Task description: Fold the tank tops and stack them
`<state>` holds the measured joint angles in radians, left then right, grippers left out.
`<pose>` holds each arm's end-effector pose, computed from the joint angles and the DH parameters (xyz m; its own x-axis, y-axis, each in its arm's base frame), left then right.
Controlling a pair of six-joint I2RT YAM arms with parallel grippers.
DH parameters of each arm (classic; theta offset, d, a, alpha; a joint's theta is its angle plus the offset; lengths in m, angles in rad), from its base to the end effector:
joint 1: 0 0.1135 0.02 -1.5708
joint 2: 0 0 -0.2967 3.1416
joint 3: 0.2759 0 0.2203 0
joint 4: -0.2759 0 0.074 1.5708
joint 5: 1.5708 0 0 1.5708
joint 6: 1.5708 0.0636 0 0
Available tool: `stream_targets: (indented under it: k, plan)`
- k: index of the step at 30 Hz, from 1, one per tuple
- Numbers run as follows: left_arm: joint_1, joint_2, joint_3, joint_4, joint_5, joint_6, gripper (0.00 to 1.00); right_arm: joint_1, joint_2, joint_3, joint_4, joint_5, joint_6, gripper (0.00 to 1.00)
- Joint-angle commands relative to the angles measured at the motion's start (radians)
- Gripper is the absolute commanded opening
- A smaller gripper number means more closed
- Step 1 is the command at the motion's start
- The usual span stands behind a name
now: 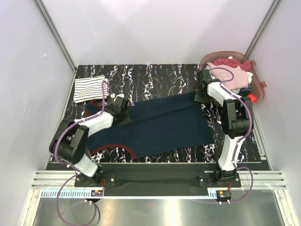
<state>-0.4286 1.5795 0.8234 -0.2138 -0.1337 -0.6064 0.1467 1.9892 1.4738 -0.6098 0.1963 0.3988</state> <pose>0.2722 -0.1151 0.1954 -0.8121 -0.2499 -0.5272 -0.1454 0.9618 -0.2319 0.4107 0.0481 0.2093 -0.8460 0.2600 -0.4655 0.2912 0.9567 0.0052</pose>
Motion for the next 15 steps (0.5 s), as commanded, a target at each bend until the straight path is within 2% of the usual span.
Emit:
stream_targets:
  k: [1, 2, 3, 7, 12, 15]
  plan:
    - [-0.012, -0.006, -0.012, 0.036, -0.024, -0.007, 0.14, -0.025, -0.023, -0.033, 0.022, 0.104, 0.026, 0.12]
    - [-0.013, -0.006, -0.013, 0.036, -0.026, -0.007, 0.12, -0.025, -0.023, -0.036, 0.025, 0.110, 0.028, 0.10]
    - [-0.013, -0.006, -0.020, 0.040, -0.027, -0.009, 0.10, -0.025, -0.023, -0.043, 0.025, 0.117, 0.028, 0.00]
    - [-0.015, 0.010, -0.021, 0.042, -0.023, -0.009, 0.06, -0.025, -0.027, -0.059, 0.035, 0.133, 0.037, 0.00]
    - [-0.016, 0.013, -0.032, 0.040, -0.030, -0.013, 0.10, -0.027, -0.039, -0.087, 0.044, 0.141, 0.041, 0.00]
    - [-0.015, 0.019, -0.038, 0.045, -0.023, -0.018, 0.18, -0.025, -0.053, -0.107, 0.058, 0.155, 0.044, 0.16]
